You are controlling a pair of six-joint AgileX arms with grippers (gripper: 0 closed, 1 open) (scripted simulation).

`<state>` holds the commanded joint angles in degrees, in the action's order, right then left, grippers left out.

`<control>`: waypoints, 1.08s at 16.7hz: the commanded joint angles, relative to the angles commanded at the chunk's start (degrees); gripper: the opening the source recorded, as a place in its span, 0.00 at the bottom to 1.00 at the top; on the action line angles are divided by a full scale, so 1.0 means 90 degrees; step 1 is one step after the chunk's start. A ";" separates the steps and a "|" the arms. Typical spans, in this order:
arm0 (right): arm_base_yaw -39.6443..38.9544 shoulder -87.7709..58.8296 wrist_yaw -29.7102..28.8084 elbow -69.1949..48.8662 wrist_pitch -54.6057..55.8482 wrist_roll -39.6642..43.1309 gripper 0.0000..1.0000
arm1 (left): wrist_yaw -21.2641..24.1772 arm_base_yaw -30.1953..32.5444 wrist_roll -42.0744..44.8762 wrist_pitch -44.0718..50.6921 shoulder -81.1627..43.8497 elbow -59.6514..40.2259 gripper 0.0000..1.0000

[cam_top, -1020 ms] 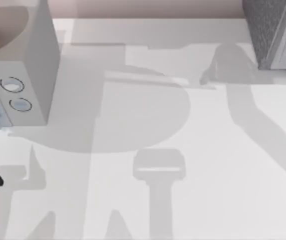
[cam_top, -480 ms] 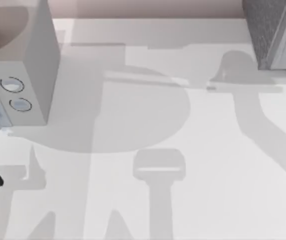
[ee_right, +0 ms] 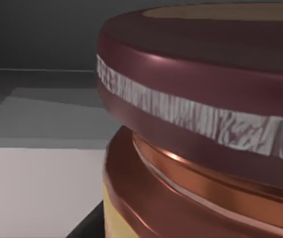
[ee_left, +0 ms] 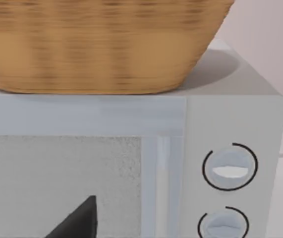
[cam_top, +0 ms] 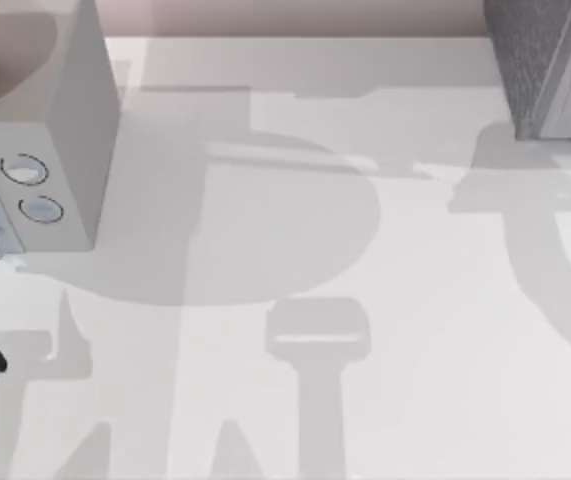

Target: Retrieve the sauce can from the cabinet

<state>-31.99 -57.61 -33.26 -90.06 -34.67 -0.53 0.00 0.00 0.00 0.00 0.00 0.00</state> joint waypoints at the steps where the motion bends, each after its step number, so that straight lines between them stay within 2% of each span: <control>1: 0.0209 0.0376 0.0211 0.0647 0.0229 -0.0002 0.00 | 0.0000 0.0000 0.0000 0.0000 0.0000 0.0000 1.00; 11: 0.2523 0.4675 0.2597 0.7609 0.2875 -0.0023 0.00 | 0.0000 0.0000 0.0000 0.0000 0.0000 0.0000 1.00; 15: 0.3230 0.5882 0.3348 0.9346 0.3570 0.0024 0.00 | 0.0000 0.0000 0.0000 0.0000 0.0000 0.0000 1.00; 18: 0.3521 0.6350 0.3660 0.9944 0.3826 0.0055 0.00 | 0.0000 0.0000 0.0000 0.0000 0.0000 0.0000 1.00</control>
<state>-0.30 -0.46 -0.32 -0.57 -0.24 -0.04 0.00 0.00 0.00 0.00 0.00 0.00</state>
